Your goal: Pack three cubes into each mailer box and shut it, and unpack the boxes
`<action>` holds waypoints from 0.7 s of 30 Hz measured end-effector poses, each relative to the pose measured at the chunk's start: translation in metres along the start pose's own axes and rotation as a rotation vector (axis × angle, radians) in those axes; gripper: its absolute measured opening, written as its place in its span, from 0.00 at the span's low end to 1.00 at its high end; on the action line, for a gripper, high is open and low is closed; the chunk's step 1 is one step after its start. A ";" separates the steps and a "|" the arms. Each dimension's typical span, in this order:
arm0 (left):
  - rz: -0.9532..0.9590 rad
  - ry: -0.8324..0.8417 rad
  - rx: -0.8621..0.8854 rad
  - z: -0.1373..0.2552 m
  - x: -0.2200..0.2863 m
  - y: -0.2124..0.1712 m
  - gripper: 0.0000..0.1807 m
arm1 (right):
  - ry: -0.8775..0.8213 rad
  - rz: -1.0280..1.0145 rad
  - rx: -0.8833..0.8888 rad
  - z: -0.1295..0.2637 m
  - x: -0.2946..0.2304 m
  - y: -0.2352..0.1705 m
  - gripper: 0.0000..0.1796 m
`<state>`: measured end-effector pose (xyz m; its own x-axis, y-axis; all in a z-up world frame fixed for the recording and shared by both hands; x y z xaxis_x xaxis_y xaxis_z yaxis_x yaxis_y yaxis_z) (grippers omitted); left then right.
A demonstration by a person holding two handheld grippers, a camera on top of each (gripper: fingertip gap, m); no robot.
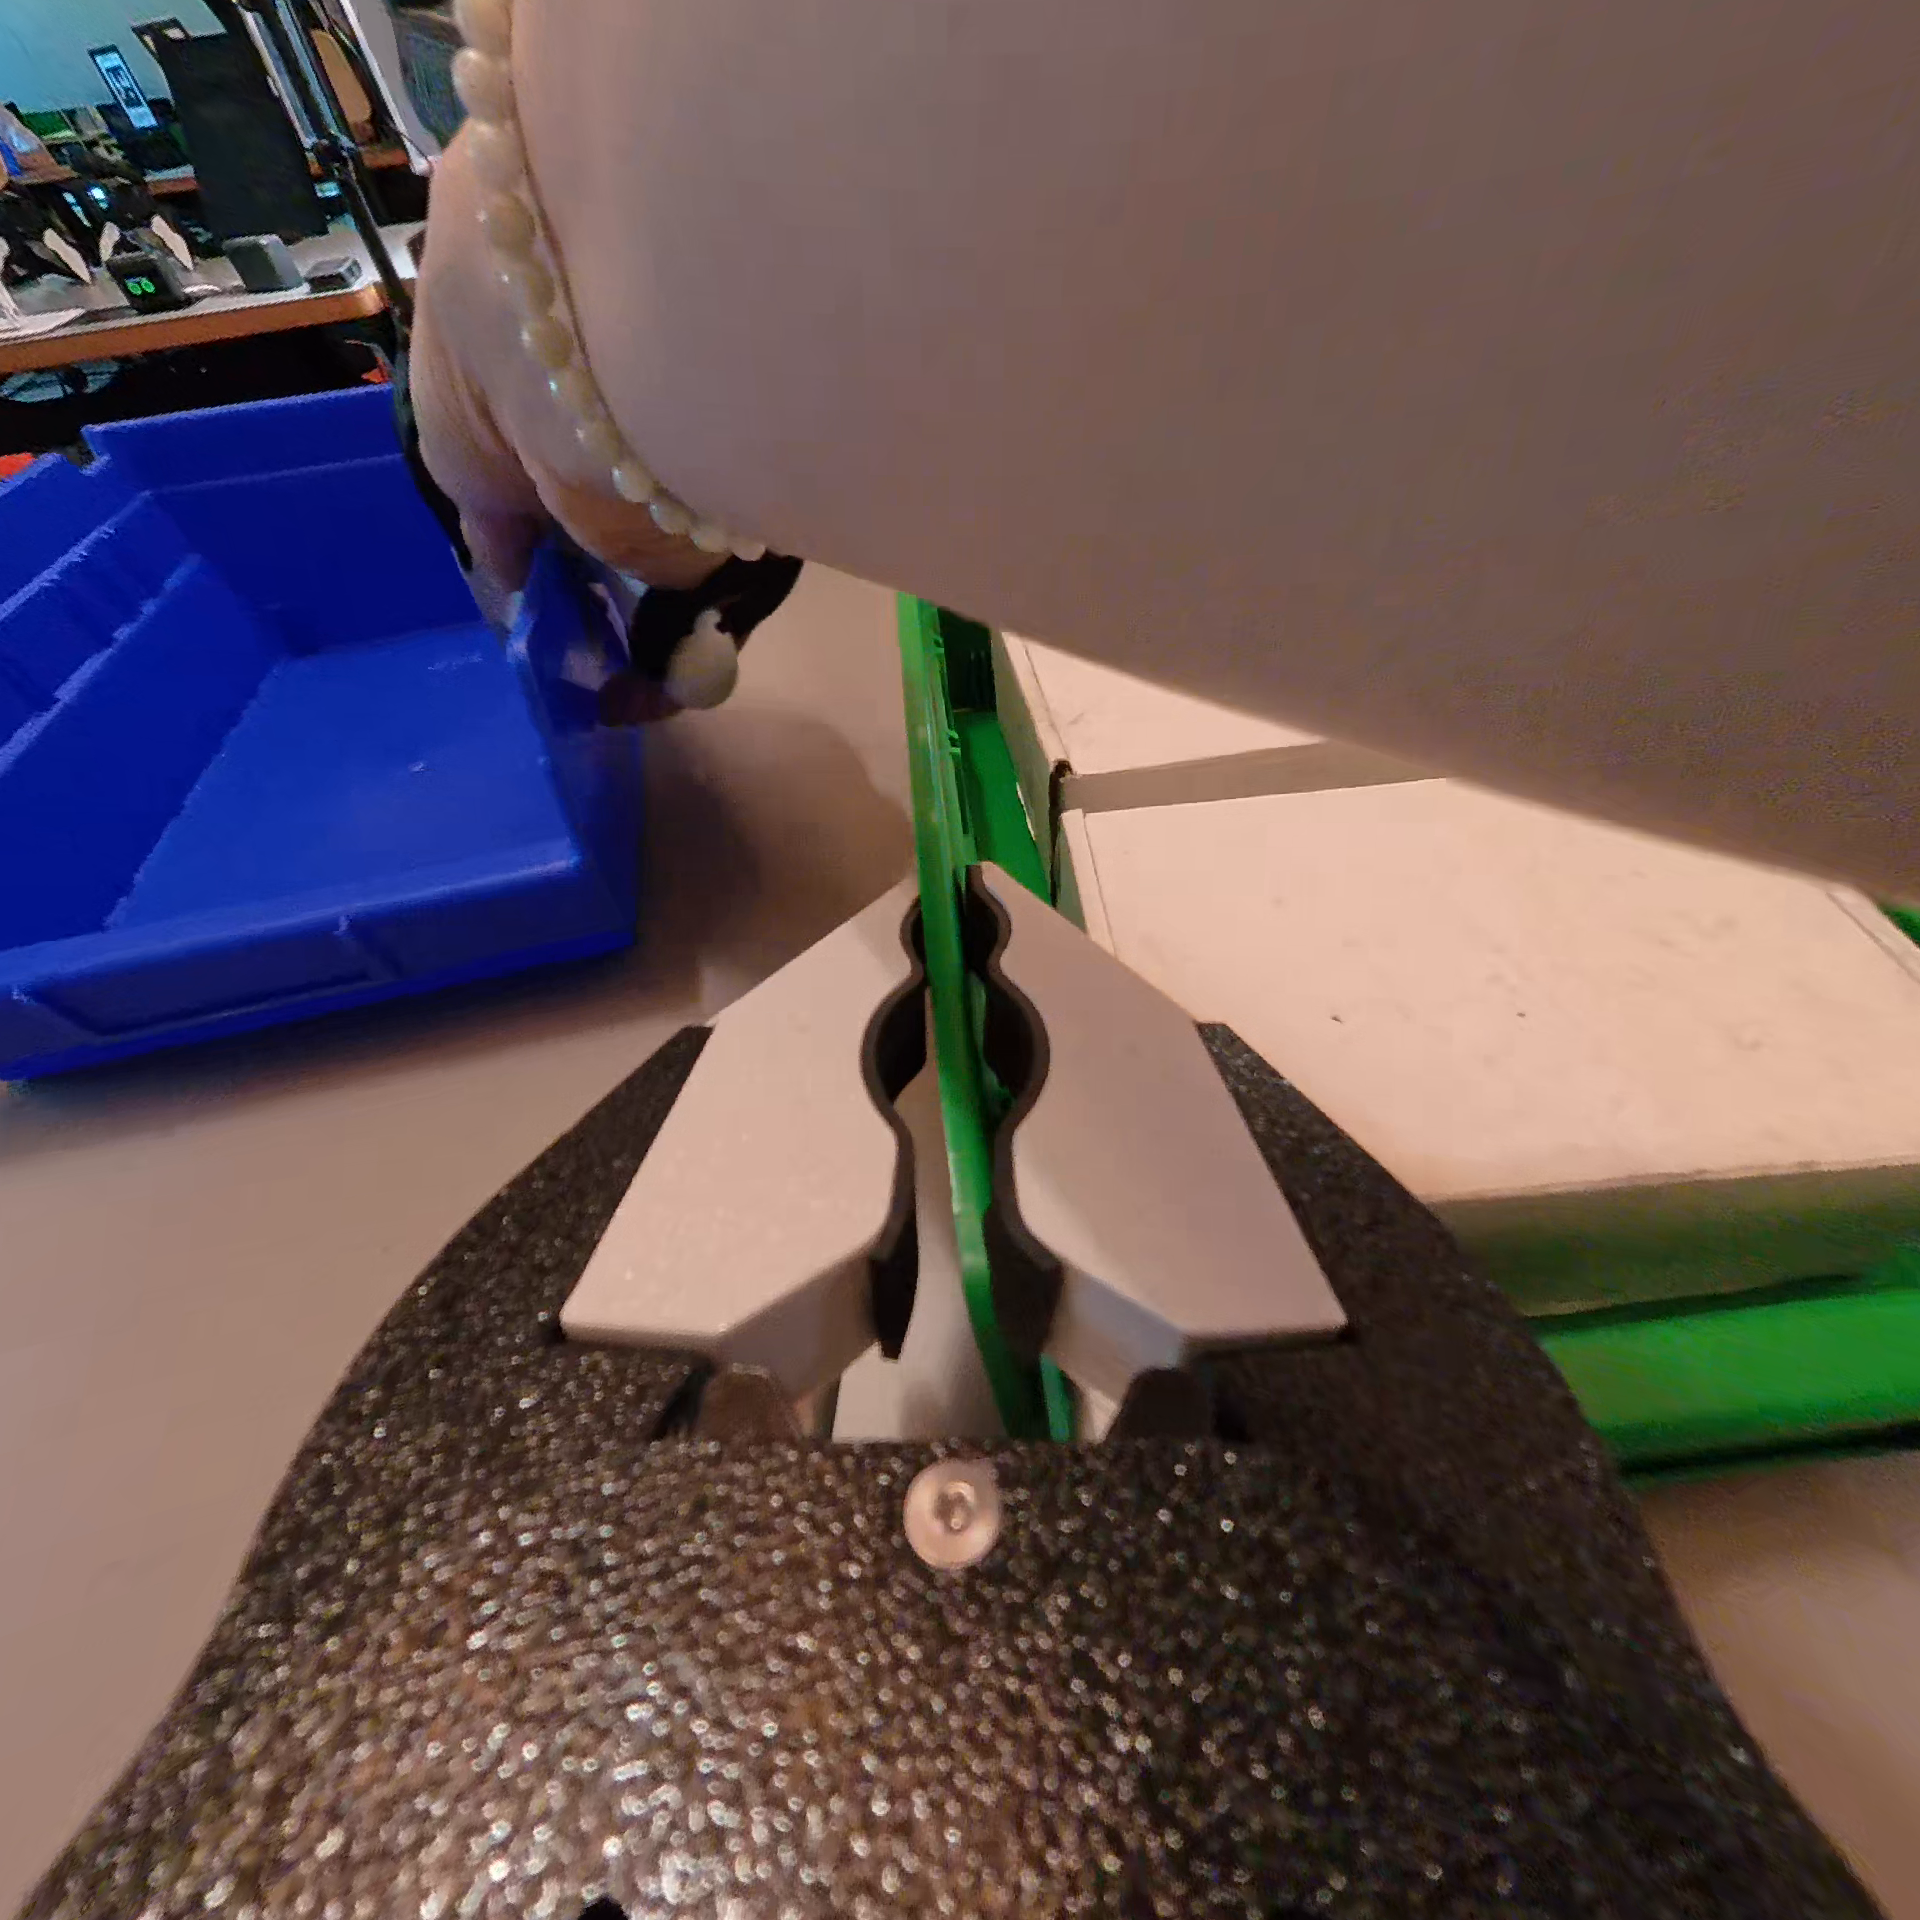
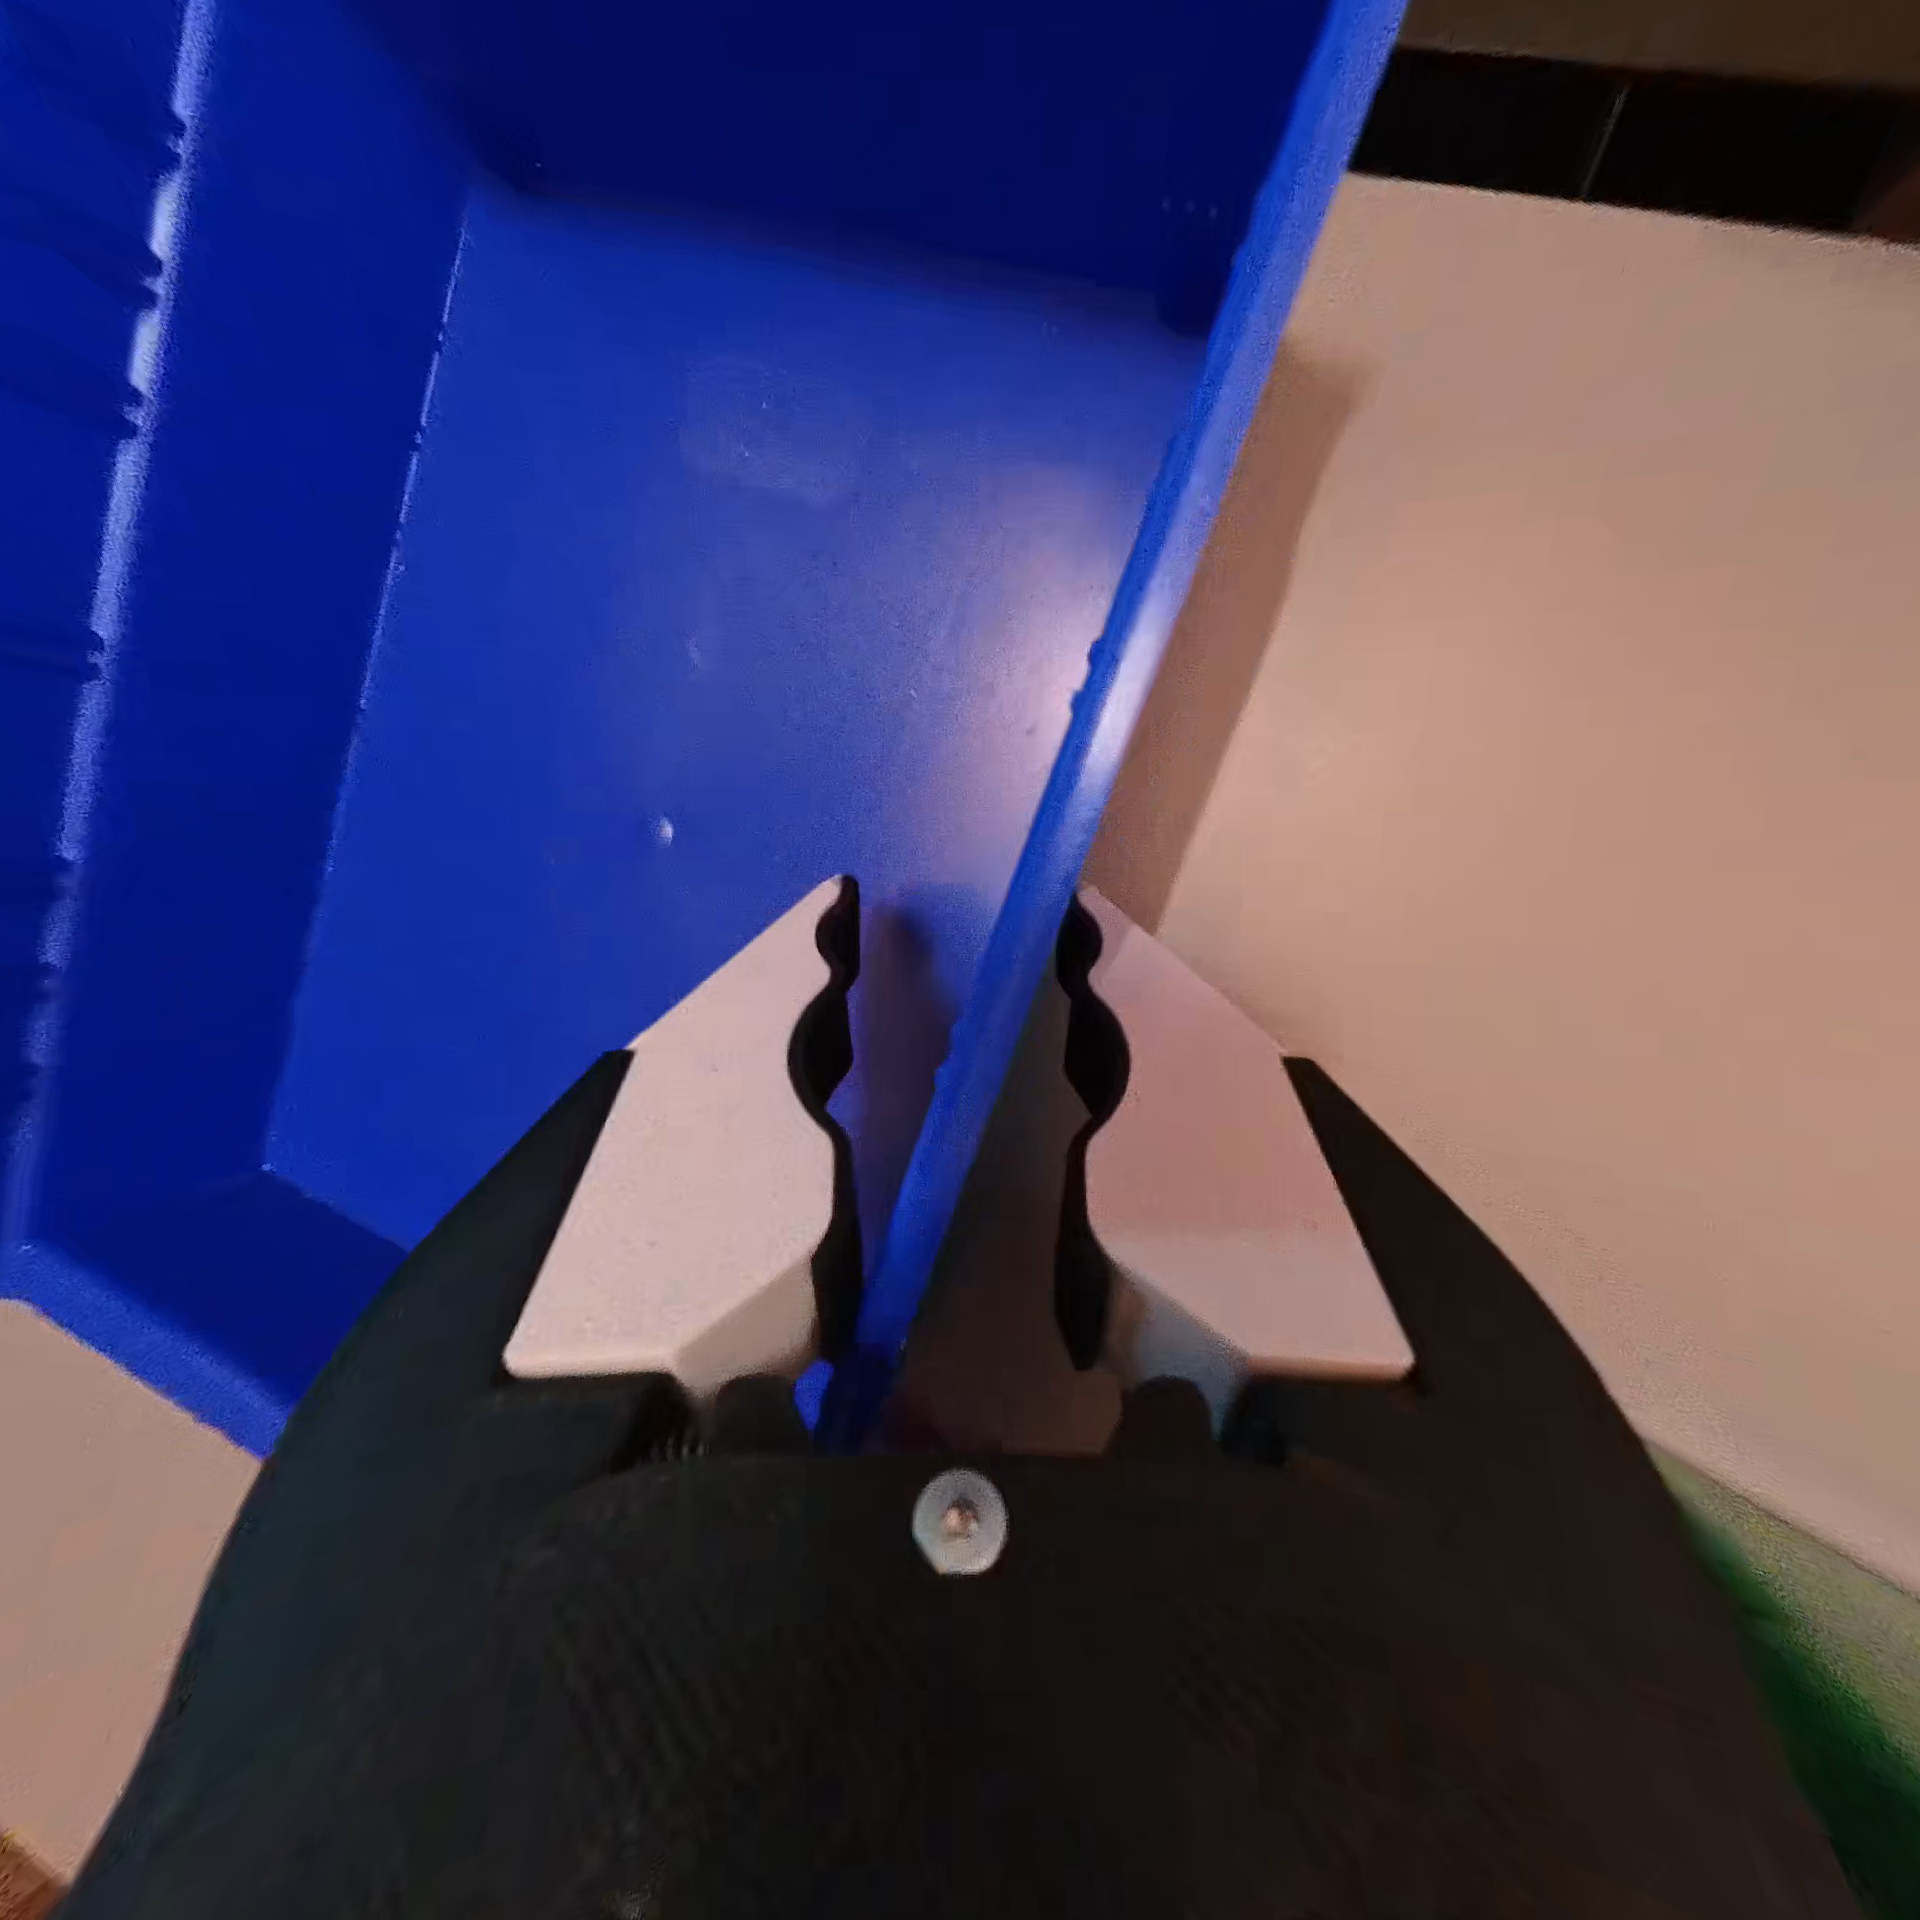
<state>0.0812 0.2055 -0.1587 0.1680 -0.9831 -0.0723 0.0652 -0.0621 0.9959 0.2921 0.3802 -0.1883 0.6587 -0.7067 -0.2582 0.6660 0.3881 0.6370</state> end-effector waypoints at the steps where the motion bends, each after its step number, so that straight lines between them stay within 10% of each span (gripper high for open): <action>1: -0.001 0.000 0.002 0.000 0.000 0.000 0.00 | 0.002 -0.015 -0.002 0.000 -0.001 0.001 0.20; 7: -0.007 0.000 0.002 0.001 -0.005 0.000 0.00 | 0.103 -0.049 0.081 0.046 -0.013 0.051 0.21; 12: -0.006 0.013 0.000 0.002 -0.020 -0.002 0.00 | 0.330 -0.092 0.295 0.169 0.008 0.139 0.21; 21: -0.047 0.172 0.025 0.010 -0.101 -0.009 0.02 | 0.081 0.052 0.540 0.386 0.244 0.119 0.21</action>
<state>0.0536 0.3037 -0.1603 0.3311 -0.9352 -0.1252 0.0526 -0.1142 0.9921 0.3974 0.0258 0.1049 0.7249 -0.6388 -0.2578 0.3714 0.0473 0.9273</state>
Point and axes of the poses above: each gripper's, where its closed fingertips meet, z back along the fingers, y out of its top, x = y × z across the jaws, the point moved 6 cm from there along z, back along the fingers, and after that the axes turned 13 degrees about x, right-handed, at the moved point
